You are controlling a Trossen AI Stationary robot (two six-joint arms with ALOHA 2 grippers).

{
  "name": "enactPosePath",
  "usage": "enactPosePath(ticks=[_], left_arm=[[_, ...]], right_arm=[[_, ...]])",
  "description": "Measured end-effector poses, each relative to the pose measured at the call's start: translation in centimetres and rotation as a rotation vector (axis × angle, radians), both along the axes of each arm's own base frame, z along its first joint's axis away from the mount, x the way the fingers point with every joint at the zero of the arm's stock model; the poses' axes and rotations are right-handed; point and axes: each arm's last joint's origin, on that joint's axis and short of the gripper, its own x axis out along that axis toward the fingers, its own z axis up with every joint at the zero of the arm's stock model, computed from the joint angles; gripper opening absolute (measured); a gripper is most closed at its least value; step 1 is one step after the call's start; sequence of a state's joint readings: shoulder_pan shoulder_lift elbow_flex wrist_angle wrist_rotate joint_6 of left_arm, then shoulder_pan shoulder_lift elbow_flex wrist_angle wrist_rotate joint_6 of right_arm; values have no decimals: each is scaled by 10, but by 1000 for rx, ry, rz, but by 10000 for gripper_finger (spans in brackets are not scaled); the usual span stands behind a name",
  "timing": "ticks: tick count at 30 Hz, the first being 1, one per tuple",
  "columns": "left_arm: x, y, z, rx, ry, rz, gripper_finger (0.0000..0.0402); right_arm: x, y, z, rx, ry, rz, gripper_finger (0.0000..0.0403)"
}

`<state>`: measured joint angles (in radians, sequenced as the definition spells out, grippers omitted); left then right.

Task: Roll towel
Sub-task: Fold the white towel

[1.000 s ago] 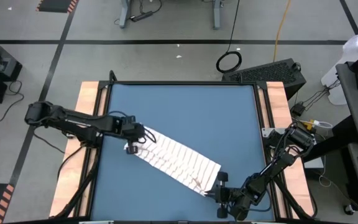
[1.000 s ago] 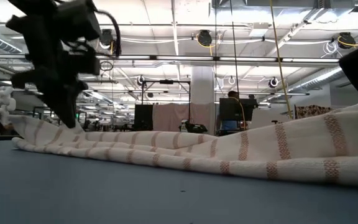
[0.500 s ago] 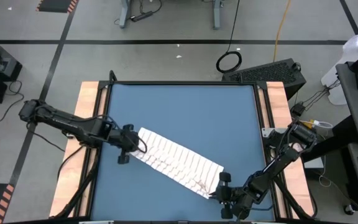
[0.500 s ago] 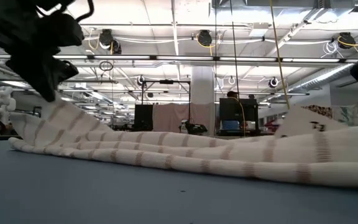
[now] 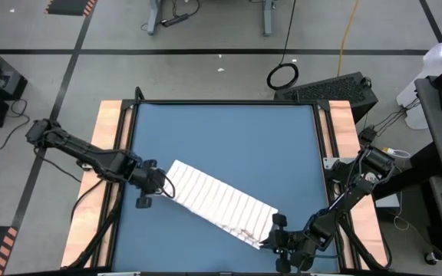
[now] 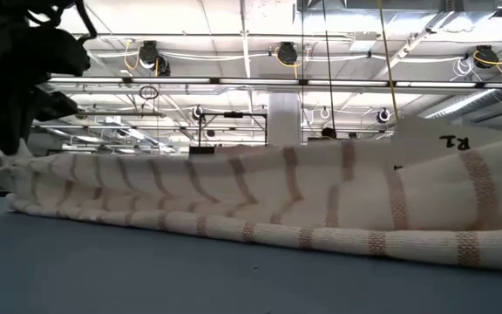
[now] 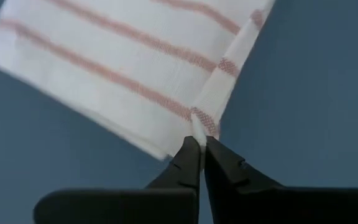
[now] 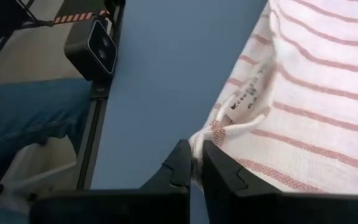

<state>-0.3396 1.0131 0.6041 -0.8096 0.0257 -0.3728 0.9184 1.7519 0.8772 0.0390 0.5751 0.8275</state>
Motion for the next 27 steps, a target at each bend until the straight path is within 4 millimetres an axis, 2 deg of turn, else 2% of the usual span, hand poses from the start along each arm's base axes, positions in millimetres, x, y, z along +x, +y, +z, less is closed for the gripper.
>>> enactPosePath(ticks=[6, 12, 17, 22, 27], left_arm=[[-4, -1, -3, 60, 12, 133, 45], [-6, -6, -6, 50, 14, 146, 107], [-6, -6, -5, 20, 11, 261, 150], [-6, -6, -5, -14, 13, 400, 159], [-11, -19, -5, -72, 38, 395, 159]], right_arm=[[0, 0, 0, -5, -2, 0, 9], [0, 0, 0, -5, -1, 1, 9], [0, 0, 0, -20, -3, 13, 9], [0, 0, 0, -39, -5, 26, 9], [0, -1, 0, -48, -14, 12, 9]])
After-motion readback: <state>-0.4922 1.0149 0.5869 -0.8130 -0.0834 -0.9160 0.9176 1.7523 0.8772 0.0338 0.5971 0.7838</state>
